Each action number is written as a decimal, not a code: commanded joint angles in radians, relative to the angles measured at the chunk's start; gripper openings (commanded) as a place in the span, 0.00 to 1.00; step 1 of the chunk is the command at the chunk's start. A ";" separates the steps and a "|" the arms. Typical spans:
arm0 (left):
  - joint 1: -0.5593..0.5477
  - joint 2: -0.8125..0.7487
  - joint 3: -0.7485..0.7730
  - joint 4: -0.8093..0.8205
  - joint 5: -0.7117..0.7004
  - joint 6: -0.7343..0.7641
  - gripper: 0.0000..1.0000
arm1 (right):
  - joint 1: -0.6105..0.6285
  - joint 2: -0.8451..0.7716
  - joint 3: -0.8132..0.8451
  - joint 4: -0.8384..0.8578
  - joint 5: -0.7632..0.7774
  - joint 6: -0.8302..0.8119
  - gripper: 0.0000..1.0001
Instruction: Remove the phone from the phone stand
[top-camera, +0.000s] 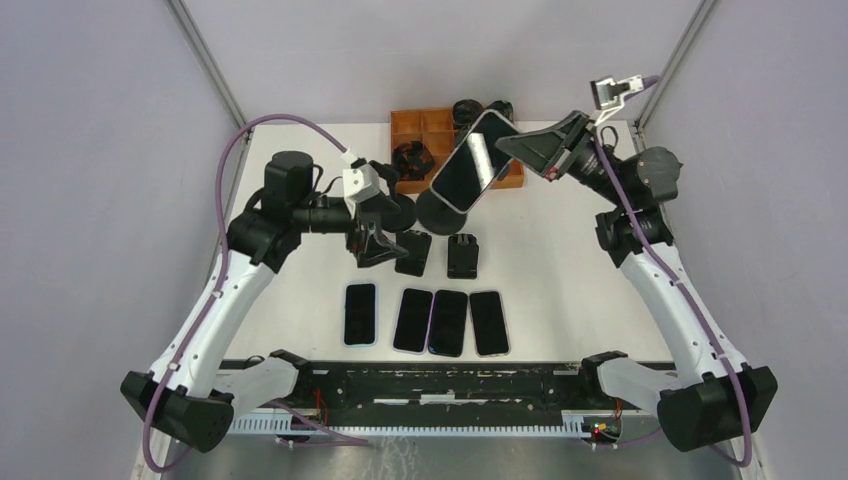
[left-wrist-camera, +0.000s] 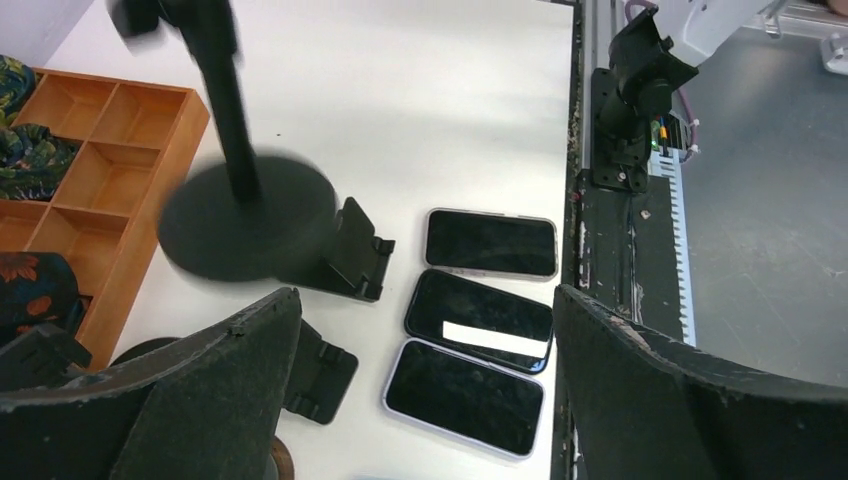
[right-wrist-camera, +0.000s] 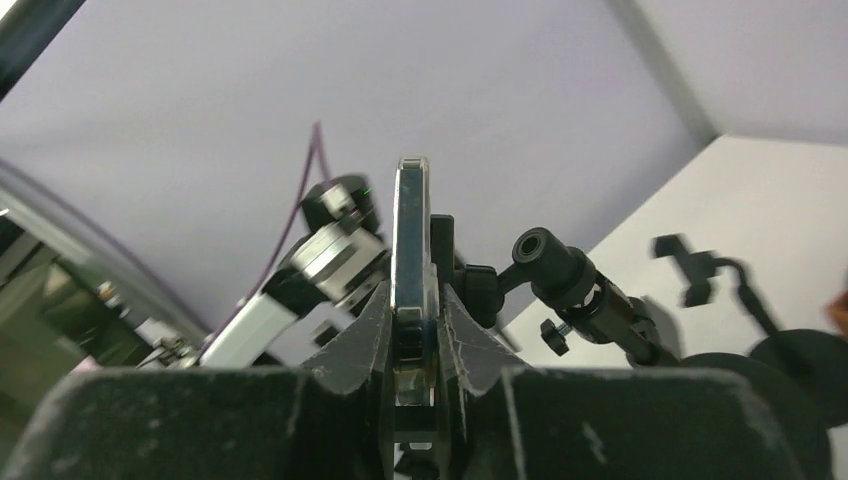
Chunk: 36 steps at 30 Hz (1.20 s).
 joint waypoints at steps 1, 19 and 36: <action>0.006 0.036 0.099 0.044 0.065 0.026 1.00 | 0.129 -0.007 0.084 0.210 0.033 0.112 0.00; 0.014 0.021 0.100 0.052 0.223 0.009 0.98 | 0.525 0.073 0.076 0.251 0.143 0.056 0.00; 0.013 0.029 0.201 -0.452 0.256 0.481 0.27 | 0.648 0.086 0.105 0.093 0.072 -0.204 0.00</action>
